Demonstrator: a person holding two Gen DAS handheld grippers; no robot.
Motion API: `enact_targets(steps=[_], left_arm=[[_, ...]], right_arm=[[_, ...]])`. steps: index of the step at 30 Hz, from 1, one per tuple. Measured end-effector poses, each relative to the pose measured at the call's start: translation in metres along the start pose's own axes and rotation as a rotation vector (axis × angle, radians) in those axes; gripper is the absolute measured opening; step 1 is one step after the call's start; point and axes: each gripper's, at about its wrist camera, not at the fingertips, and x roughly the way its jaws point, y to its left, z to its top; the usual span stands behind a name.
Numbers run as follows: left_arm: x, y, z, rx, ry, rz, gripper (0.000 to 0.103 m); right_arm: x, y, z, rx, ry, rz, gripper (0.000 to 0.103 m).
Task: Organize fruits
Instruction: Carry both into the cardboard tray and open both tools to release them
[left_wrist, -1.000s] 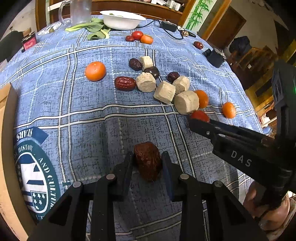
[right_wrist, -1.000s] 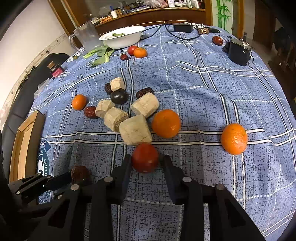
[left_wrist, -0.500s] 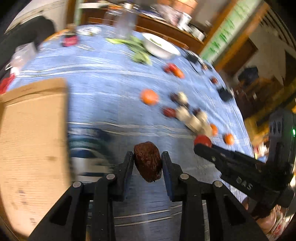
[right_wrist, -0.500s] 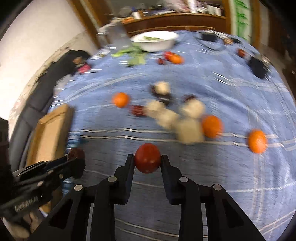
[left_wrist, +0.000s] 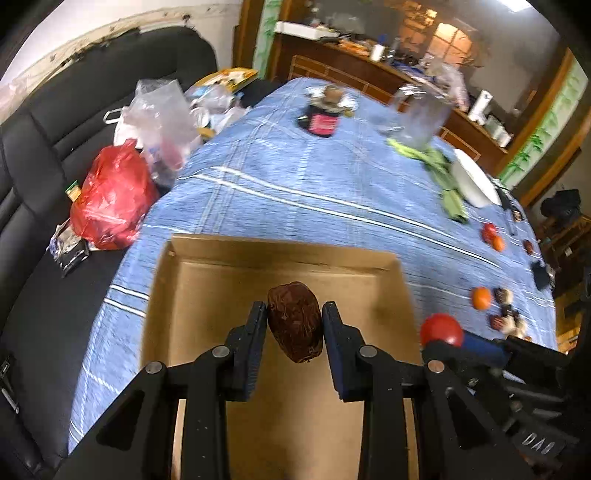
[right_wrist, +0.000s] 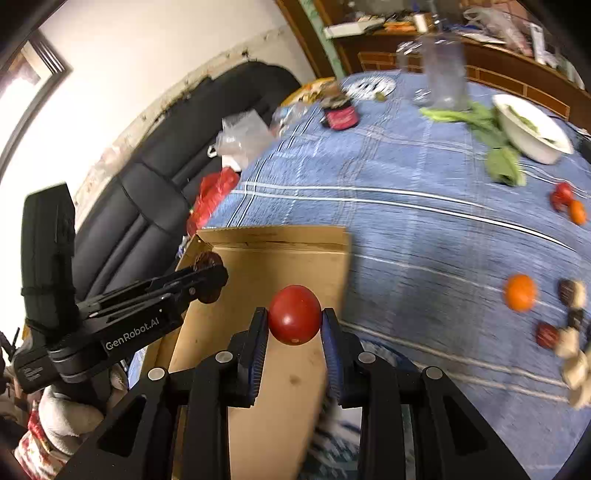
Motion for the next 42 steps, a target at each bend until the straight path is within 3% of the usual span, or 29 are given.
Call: enact_targets(steps=[4,11,16,19,23,26,30,31,33,35,42], left_arm=[[0.018,0.013,0.005,-0.005,0.03,-0.005,0.03],[0.037,0.015,0.008,-0.009,0.064,-0.026,0.03],[0.045,0.013,0.01,0.005,0.079,-0.02,0.03],[0.047,0.012,0.011,0.009,0.077,-0.022,0.044],[0.046,0.007,0.013,0.026,0.067,-0.022,0.044],[0.049,0.005,0.016,0.043,0.064,-0.011,0.045],[0.057,0.006,0.023,0.047,0.067,0.008,0.045],[0.06,0.004,0.026,0.056,0.065,0.015,0.045],[0.063,0.001,0.03,0.073,0.065,0.025,0.045],[0.066,-0.004,0.034,0.087,0.065,0.03,0.045],[0.061,-0.028,0.044,0.117,0.052,0.003,0.045]], right_arm=[[0.035,0.006,0.009,-0.016,0.035,-0.038,0.032],[0.061,0.003,0.017,-0.011,0.064,-0.072,0.033],[0.061,0.001,0.02,-0.017,0.065,-0.096,0.039],[0.053,0.0,0.023,-0.014,0.046,-0.098,0.048],[0.027,-0.007,0.021,0.009,-0.004,-0.085,0.048],[0.009,-0.021,0.013,0.048,-0.043,-0.163,0.048],[0.015,-0.031,0.0,0.096,0.01,-0.138,0.048],[0.018,-0.032,-0.005,0.104,0.022,-0.122,0.048],[0.021,-0.033,-0.011,0.112,0.038,-0.109,0.036],[0.025,-0.036,-0.016,0.128,0.061,-0.12,0.018],[0.024,-0.051,-0.042,0.24,0.107,-0.071,0.015]])
